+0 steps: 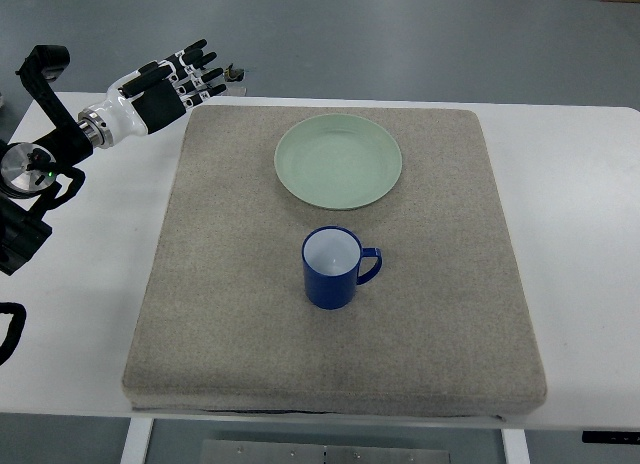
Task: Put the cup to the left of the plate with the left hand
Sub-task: 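Move the left hand forward toward the blue mug, then wrap the left hand fingers around the blue mug body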
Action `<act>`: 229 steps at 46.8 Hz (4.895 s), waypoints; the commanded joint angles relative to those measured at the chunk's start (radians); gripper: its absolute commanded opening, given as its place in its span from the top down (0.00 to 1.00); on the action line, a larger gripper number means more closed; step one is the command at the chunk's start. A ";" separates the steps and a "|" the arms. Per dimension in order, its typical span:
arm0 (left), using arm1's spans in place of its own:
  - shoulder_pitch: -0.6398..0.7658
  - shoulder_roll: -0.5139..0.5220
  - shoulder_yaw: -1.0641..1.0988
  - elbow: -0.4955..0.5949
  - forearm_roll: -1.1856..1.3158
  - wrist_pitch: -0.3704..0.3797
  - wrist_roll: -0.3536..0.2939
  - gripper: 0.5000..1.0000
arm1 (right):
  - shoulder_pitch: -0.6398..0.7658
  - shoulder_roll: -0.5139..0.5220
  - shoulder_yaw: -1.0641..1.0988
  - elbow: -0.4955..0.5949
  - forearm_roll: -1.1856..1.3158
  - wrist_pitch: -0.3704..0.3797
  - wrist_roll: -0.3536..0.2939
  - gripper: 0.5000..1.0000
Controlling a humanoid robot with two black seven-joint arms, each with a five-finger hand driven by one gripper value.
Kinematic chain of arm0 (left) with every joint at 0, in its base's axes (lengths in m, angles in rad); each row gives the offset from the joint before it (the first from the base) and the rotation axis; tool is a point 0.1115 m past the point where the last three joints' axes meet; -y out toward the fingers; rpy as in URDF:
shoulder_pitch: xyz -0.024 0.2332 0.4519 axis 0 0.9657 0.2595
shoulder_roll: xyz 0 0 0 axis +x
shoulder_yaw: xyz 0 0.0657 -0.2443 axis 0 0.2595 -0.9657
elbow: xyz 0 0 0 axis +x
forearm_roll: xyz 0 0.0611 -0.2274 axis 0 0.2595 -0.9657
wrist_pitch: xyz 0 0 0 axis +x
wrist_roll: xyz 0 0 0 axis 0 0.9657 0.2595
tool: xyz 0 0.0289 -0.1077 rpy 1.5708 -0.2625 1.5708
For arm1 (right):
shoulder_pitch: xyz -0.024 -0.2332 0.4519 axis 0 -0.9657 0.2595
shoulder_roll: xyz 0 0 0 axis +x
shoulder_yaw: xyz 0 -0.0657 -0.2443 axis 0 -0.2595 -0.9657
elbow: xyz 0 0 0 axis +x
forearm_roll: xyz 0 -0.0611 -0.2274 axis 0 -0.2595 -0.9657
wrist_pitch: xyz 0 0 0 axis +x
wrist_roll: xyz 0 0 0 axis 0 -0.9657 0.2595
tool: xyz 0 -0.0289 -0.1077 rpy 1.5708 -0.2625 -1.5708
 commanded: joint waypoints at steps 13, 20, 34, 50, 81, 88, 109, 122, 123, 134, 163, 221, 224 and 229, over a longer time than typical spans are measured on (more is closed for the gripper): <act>-0.001 -0.001 -0.003 0.000 -0.007 0.000 -0.003 0.00 | 0.000 0.000 0.000 0.000 0.000 0.000 0.000 0.13; -0.001 -0.001 -0.017 0.026 -0.019 0.000 -0.008 0.00 | 0.000 0.000 0.000 0.000 0.001 0.000 0.000 0.13; 0.011 0.006 -0.002 -0.052 0.057 0.000 -0.022 0.00 | 0.000 0.000 0.000 0.000 0.000 0.000 0.000 0.13; 0.184 0.147 -0.003 -0.457 0.381 0.000 -0.278 0.00 | 0.000 0.000 0.000 0.000 0.000 0.000 0.000 0.13; 0.519 0.177 -0.080 -0.709 0.783 0.000 -0.463 0.00 | 0.000 0.000 0.000 0.000 0.000 0.000 0.000 0.13; 0.522 0.172 -0.075 -0.733 0.828 0.000 -0.496 0.00 | 0.000 0.000 0.000 0.000 0.000 0.000 0.000 0.13; 0.588 0.104 -0.028 -0.881 1.019 0.000 -0.503 0.00 | 0.000 0.000 0.000 0.000 0.000 0.000 0.000 0.13; 0.583 0.065 -0.022 -0.819 1.049 0.000 -0.490 0.00 | 0.000 0.000 0.000 0.000 0.000 0.000 0.000 0.13; 0.583 0.065 -0.022 -0.816 1.053 0.000 -0.488 0.00 | 0.000 0.000 0.000 0.000 0.000 0.000 0.000 0.13; 0.574 0.020 0.000 -0.803 1.096 0.000 -0.482 0.00 | 0.000 0.000 0.000 0.000 0.000 0.000 0.000 0.13; 0.525 -0.049 0.044 -0.758 1.099 0.000 -0.480 0.00 | 0.000 0.000 0.000 0.000 0.000 0.000 0.000 0.13; 0.512 -0.058 0.046 -0.760 1.104 0.000 -0.482 0.65 | 0.000 0.000 0.000 0.000 0.000 0.000 0.000 0.13; 0.512 -0.058 0.046 -0.761 1.104 0.000 -0.482 0.71 | 0.000 0.000 0.000 0.000 0.001 0.000 0.000 0.13; 0.512 -0.058 0.044 -0.764 1.102 0.000 -0.482 0.77 | 0.000 0.000 0.000 0.000 0.000 0.000 0.000 0.13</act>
